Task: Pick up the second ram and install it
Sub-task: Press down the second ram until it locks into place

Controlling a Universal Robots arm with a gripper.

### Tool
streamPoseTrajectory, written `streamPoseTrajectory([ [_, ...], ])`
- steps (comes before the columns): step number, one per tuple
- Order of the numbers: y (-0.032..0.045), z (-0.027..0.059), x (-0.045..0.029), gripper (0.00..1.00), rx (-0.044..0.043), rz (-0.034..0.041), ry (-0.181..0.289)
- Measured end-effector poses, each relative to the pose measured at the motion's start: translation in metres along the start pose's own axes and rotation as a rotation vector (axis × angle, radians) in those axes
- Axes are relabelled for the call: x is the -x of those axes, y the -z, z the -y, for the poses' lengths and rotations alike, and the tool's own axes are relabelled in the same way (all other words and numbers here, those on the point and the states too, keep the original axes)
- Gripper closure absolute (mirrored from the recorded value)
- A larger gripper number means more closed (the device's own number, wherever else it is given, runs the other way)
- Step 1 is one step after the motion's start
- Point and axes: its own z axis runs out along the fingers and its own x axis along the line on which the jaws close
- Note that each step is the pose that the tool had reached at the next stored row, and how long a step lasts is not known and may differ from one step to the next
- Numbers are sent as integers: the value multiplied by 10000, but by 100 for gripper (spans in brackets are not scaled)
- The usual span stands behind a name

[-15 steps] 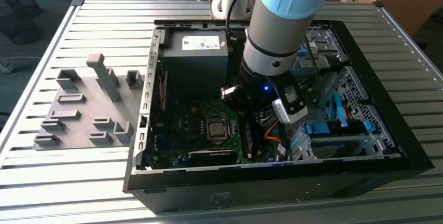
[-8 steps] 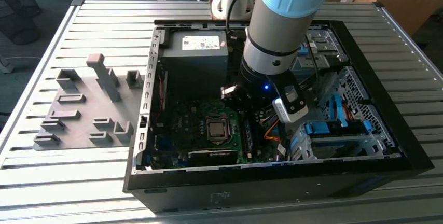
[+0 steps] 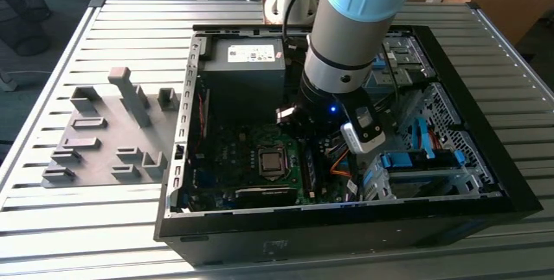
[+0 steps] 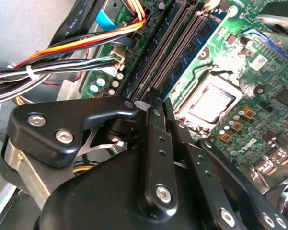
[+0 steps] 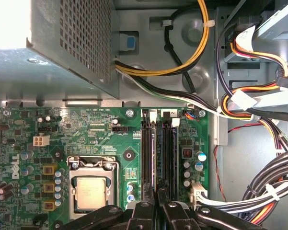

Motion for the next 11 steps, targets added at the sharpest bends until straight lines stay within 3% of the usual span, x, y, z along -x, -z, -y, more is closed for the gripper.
streamPoseTrajectory([
  [3, -1, 0, 0, 86, 142, -2, 7],
  [11, -10, 1, 1, 86, 166, -2, 8],
])
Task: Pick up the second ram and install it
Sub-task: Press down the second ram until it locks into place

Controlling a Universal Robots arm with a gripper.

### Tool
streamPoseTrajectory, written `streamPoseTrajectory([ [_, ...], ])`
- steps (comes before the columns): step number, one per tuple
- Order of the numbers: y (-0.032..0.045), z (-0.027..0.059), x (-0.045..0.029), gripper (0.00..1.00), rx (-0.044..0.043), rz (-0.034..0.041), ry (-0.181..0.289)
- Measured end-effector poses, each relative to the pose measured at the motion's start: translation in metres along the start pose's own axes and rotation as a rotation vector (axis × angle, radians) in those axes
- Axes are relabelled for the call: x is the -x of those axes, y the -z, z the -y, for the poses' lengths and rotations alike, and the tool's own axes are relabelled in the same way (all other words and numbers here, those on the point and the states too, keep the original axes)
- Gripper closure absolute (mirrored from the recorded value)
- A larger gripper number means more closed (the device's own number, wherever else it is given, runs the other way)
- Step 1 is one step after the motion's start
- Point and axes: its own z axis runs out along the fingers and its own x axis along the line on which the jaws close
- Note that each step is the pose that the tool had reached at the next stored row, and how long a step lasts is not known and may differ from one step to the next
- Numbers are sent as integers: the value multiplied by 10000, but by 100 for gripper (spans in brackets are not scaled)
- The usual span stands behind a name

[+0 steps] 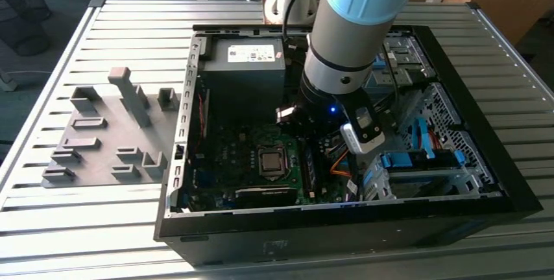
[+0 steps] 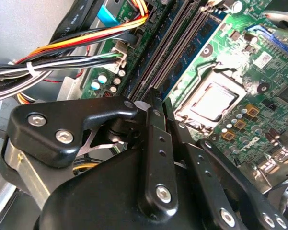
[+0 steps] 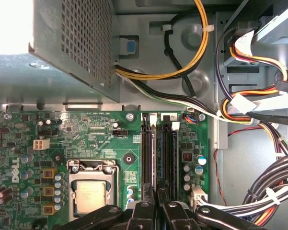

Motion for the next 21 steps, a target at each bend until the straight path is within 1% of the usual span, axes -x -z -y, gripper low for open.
streamPoseTrajectory([
  [21, -43, 3, 2, 86, 22, 0, 1],
])
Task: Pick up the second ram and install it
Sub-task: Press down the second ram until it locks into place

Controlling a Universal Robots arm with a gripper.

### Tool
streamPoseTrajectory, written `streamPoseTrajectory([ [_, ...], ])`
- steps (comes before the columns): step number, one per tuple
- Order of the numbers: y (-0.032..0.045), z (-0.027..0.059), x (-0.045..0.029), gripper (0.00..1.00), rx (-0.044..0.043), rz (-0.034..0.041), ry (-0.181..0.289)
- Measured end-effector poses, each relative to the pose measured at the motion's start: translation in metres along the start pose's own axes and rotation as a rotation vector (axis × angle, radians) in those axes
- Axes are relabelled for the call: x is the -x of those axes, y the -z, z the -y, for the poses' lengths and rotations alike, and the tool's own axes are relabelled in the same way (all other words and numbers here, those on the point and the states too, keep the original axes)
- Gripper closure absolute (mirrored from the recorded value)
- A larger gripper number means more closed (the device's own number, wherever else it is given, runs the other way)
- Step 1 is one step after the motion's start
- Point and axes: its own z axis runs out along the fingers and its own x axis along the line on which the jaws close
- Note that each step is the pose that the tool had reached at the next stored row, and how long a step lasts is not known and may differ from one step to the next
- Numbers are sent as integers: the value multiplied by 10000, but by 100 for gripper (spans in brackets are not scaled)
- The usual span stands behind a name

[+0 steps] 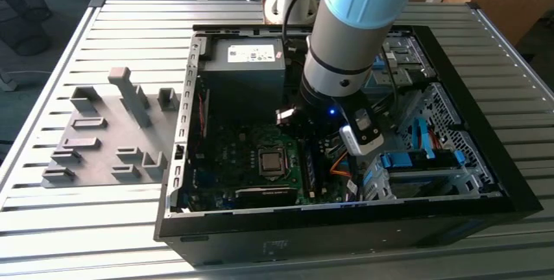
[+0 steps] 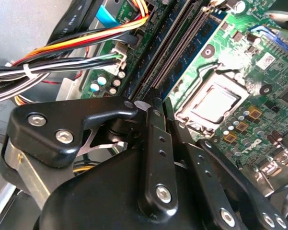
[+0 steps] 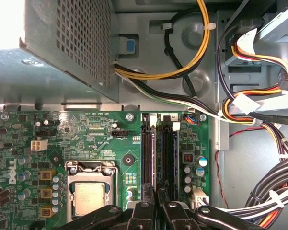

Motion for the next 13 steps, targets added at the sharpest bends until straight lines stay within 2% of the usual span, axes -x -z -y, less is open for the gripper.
streamPoseTrajectory([
  [13, -19, 1, 0, 86, -1, 0, 0],
])
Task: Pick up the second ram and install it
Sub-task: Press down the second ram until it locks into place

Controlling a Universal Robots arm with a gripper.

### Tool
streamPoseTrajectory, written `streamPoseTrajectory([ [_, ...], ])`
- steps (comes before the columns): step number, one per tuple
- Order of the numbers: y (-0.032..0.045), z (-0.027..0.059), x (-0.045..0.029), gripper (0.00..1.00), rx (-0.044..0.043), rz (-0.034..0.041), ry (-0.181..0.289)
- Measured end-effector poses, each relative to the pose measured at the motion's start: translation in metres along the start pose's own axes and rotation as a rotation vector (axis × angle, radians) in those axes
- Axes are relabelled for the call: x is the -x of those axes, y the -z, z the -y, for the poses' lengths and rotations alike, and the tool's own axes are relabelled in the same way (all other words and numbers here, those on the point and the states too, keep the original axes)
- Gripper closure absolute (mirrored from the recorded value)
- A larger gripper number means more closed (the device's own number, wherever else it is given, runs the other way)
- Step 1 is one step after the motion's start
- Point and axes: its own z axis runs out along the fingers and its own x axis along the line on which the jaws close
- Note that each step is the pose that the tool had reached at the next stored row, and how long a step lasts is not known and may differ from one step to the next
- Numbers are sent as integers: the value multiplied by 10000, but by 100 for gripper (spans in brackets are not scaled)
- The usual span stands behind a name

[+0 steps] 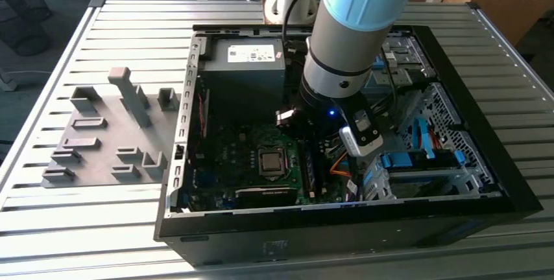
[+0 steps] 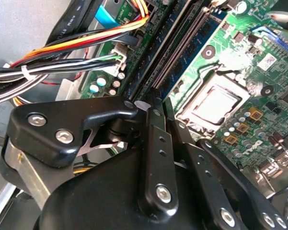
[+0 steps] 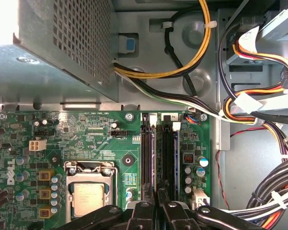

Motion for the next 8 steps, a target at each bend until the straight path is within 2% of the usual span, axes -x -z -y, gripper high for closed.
streamPoseTrajectory([
  [6, -1, 0, 0, 86, 1, 0, 0],
  [7, -135, 7, 6, 86, -2, -9, -1],
  [8, -144, 7, 6, 86, 3, -8, 0],
])
